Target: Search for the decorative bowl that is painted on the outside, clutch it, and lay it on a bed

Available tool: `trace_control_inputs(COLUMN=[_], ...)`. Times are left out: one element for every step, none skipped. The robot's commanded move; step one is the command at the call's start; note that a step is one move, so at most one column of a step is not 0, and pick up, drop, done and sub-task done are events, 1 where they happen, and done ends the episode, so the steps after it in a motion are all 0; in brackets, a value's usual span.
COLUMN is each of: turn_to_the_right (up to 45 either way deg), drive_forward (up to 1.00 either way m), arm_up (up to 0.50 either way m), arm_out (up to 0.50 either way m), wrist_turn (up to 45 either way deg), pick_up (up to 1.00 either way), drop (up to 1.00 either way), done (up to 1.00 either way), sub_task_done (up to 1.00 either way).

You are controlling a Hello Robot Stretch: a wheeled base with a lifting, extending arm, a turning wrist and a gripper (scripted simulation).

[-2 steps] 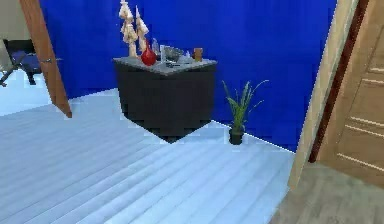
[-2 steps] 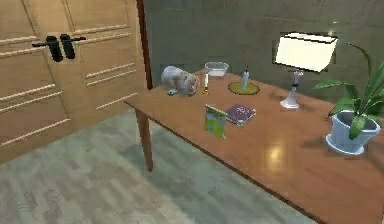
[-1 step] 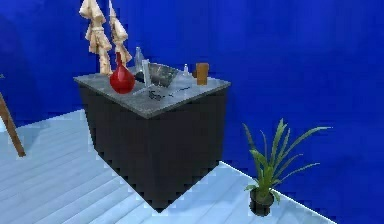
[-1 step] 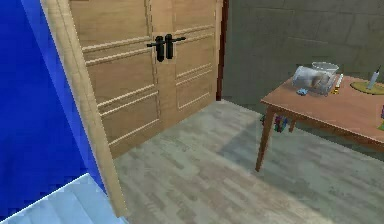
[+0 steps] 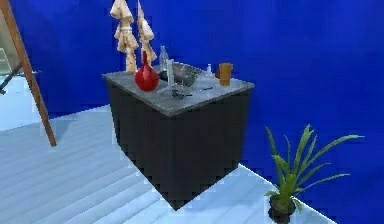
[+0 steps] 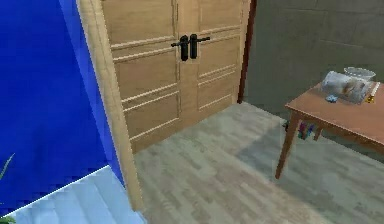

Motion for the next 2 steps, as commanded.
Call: trace_control_inputs(turn_to_the_right=[0.0, -45.0], drive_forward=[0.7, 0.0], arm_up=[0.0, 0.0], arm_out=[0.0, 0.0], wrist_turn=[0.0, 0.0], pick_up=[0.0, 0.0], drop=[0.0, 0.0], done=[0.0, 0.0], sub_task_done=[0.0, 0.0])
